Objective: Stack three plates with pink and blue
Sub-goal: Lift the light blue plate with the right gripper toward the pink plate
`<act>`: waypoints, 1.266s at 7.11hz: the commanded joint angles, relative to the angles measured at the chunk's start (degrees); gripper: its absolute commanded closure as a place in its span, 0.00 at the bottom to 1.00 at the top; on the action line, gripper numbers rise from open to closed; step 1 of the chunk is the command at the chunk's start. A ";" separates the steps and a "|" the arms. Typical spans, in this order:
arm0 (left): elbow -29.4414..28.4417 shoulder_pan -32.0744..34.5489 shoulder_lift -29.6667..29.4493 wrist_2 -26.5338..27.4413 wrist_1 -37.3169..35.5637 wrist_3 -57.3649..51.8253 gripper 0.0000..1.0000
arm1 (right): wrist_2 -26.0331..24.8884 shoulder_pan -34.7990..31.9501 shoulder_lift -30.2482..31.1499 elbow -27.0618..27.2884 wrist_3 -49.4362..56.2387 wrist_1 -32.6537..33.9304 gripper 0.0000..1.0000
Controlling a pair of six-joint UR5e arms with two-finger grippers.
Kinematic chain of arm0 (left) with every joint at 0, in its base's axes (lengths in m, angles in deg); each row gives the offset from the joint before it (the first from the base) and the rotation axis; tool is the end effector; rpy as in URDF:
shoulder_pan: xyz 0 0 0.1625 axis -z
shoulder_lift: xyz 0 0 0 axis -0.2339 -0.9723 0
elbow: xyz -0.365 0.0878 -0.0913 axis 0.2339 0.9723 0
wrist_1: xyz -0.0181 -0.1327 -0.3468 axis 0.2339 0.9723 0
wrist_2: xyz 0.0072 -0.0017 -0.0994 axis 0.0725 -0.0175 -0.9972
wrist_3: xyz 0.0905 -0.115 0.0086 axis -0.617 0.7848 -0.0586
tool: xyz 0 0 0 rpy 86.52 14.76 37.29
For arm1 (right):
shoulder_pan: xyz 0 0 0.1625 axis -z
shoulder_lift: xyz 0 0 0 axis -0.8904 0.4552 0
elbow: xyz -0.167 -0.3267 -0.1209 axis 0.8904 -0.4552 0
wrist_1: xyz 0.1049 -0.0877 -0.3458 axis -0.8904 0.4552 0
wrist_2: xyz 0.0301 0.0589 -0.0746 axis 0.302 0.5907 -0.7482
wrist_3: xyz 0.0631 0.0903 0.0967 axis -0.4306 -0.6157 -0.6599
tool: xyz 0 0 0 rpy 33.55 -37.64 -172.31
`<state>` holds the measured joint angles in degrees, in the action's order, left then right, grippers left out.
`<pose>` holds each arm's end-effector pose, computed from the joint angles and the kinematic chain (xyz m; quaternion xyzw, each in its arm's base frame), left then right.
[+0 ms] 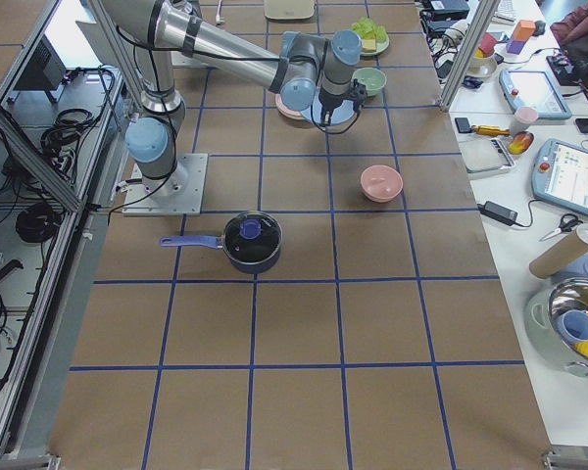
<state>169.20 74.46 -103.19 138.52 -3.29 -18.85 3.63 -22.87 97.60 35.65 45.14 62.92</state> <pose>-0.1255 -0.4610 0.4110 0.0039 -0.9986 0.0459 0.0271 0.1225 -0.4833 0.2511 0.0762 0.9919 0.0580 0.0831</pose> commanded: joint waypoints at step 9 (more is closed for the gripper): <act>0.06 -0.10 0.23 0.18 0.00 0.00 0.00 | 1.70 -13.78 0.97 13.27 -14.25 16.52 0.94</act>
<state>169.25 74.37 -102.97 138.68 -3.29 -18.84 5.34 -35.69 98.74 47.43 32.23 77.07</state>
